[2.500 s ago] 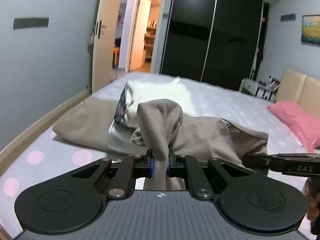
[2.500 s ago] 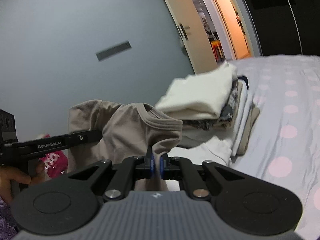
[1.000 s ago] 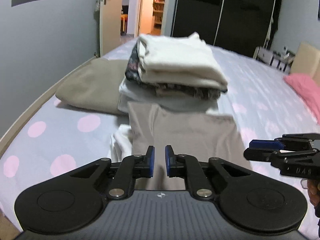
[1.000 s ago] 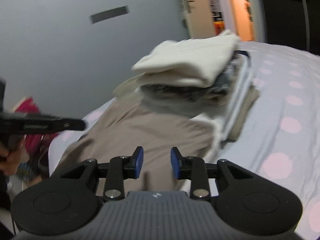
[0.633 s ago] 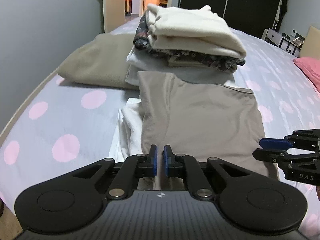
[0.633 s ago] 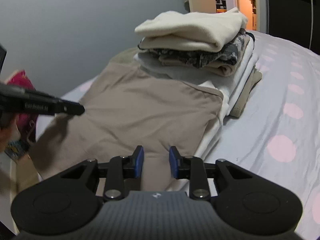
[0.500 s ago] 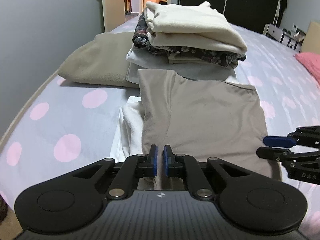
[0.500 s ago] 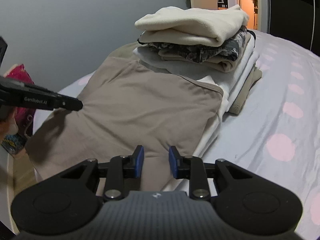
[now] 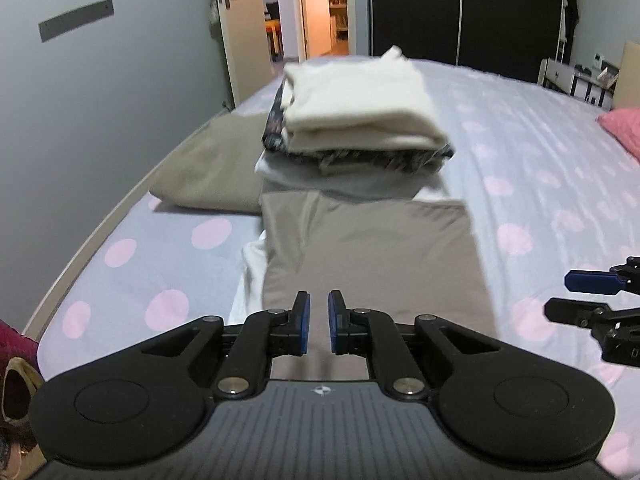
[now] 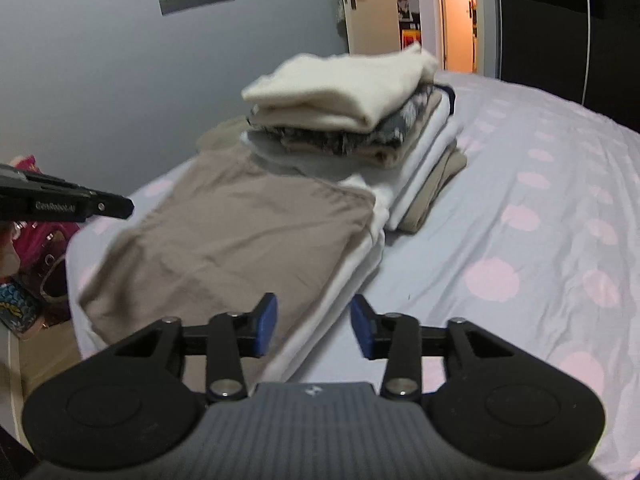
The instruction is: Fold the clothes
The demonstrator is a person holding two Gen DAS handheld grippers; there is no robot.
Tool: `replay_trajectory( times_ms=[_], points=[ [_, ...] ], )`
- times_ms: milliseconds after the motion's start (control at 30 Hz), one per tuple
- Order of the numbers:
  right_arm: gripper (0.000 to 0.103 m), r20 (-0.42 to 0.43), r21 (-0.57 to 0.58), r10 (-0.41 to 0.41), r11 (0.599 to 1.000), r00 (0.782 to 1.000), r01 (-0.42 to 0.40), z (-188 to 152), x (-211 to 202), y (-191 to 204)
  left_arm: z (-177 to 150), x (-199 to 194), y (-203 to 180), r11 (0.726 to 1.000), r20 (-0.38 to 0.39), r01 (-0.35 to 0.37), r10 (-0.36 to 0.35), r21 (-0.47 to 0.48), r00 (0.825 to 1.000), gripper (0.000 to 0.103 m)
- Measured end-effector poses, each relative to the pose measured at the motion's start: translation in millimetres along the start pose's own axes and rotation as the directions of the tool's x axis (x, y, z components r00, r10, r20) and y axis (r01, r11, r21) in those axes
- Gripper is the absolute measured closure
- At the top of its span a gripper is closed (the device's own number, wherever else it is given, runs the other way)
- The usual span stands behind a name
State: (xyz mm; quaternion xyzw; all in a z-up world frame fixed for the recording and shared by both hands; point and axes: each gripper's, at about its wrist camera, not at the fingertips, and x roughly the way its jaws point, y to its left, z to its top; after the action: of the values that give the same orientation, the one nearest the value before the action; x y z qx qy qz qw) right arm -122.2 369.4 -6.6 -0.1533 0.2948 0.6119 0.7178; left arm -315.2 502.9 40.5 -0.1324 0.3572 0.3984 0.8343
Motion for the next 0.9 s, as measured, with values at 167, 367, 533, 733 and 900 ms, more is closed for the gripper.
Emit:
replay_trajectory(
  times_ms=[167,367,533,733,900],
  points=[
    [0.030,0.079,-0.003,0.009,1.000,0.997,-0.008,8,-49,12,-4,-42,-23,0.999,0.072,-0.026,0.028,-0.036,0.997,0.071],
    [0.013,0.157,0.001,0.014,1.000,0.987,-0.014,10,-107,23,-20,-79,-58,0.995,0.161,-0.091,0.096,-0.044,0.982,0.044],
    [0.006,0.204,-0.018,-0.035,0.999,0.978,0.039,-5,-146,27,-48,-98,-88,0.992,0.191,-0.088,0.105,-0.095,0.976,0.040],
    [0.004,0.197,-0.023,-0.072,0.997,0.978,0.078,-34,-165,23,-79,-104,-111,0.988,0.136,-0.080,0.099,-0.135,0.986,0.029],
    [0.004,0.156,0.018,-0.097,0.995,0.983,0.096,-67,-163,17,-101,-105,-122,0.980,0.107,-0.123,0.141,-0.158,0.984,0.027]
  ],
)
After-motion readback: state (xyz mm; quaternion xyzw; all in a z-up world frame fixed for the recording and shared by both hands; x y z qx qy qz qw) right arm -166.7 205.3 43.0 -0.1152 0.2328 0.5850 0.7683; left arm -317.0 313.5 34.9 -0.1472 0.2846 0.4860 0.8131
